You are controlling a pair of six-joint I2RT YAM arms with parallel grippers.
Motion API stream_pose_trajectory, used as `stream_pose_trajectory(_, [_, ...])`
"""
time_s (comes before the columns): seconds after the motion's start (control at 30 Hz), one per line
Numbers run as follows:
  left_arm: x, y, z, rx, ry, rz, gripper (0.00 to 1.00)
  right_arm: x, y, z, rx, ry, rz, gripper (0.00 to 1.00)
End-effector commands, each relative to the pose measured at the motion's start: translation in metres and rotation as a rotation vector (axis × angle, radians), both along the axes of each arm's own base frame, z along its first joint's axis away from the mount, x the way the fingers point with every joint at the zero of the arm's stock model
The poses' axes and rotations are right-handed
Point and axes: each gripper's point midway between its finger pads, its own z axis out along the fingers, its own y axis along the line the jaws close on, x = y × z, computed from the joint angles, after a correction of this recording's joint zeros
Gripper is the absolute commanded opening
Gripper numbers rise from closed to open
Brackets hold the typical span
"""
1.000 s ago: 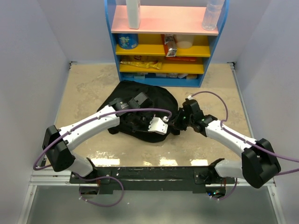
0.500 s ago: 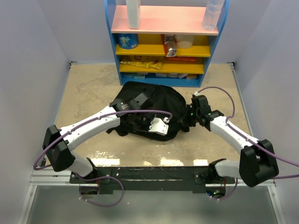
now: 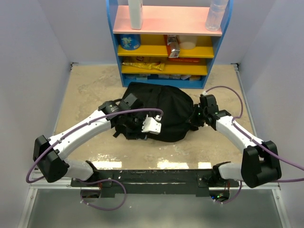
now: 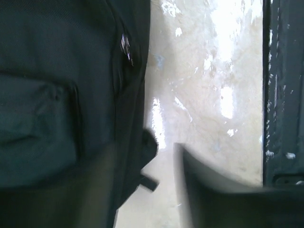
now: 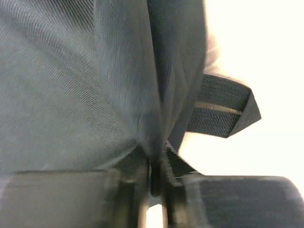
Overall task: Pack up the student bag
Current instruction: Zip the student bag at the center of the board, then reset both arms
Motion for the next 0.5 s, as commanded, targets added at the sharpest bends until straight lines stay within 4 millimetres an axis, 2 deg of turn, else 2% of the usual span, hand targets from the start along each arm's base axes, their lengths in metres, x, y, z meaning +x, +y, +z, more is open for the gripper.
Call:
stream_pose_trajectory(0.0, [-0.003,-0.015,0.032,-0.111,0.055,0.033,1.00,0.027,-0.036,0.012,-0.137,-0.113,-0.075,0.26])
stream_pose_trajectory(0.03, [-0.001,-0.021,0.038,-0.142,0.052,0.041,1.00,0.026,-0.037,0.016,-0.141,-0.123,-0.068,0.43])
stream_pose_trajectory(0.13, [0.009,-0.038,0.062,-0.275,0.063,0.088,1.00,0.026,-0.037,0.030,-0.146,-0.159,-0.051,0.66])
stream_pose_trajectory(0.2, [0.023,-0.046,0.083,-0.359,0.074,0.143,1.00,0.028,-0.037,0.042,-0.148,-0.186,-0.045,0.75])
stream_pose_trajectory(0.23, [0.043,-0.039,0.094,-0.396,0.068,0.202,1.00,0.028,-0.037,0.048,-0.152,-0.201,-0.035,0.83])
stream_pose_trajectory(0.3, [0.067,-0.031,0.108,-0.468,0.095,0.310,1.00,0.028,-0.034,0.069,-0.131,-0.251,-0.018,0.91])
stream_pose_trajectory(0.33, [0.092,-0.013,0.114,-0.495,0.089,0.413,1.00,0.029,-0.034,0.077,-0.132,-0.280,-0.006,0.98])
stream_pose_trajectory(0.4, [0.112,0.006,0.117,-0.506,0.115,0.530,1.00,0.031,-0.030,0.101,-0.107,-0.360,0.009,0.98])
stream_pose_trajectory(0.43, [0.129,0.024,0.119,-0.512,0.111,0.589,1.00,0.032,-0.030,0.106,-0.111,-0.382,0.027,0.99])
stream_pose_trajectory(0.47, [0.133,0.034,0.117,-0.516,0.123,0.616,1.00,0.034,-0.028,0.117,-0.106,-0.413,0.034,0.99])
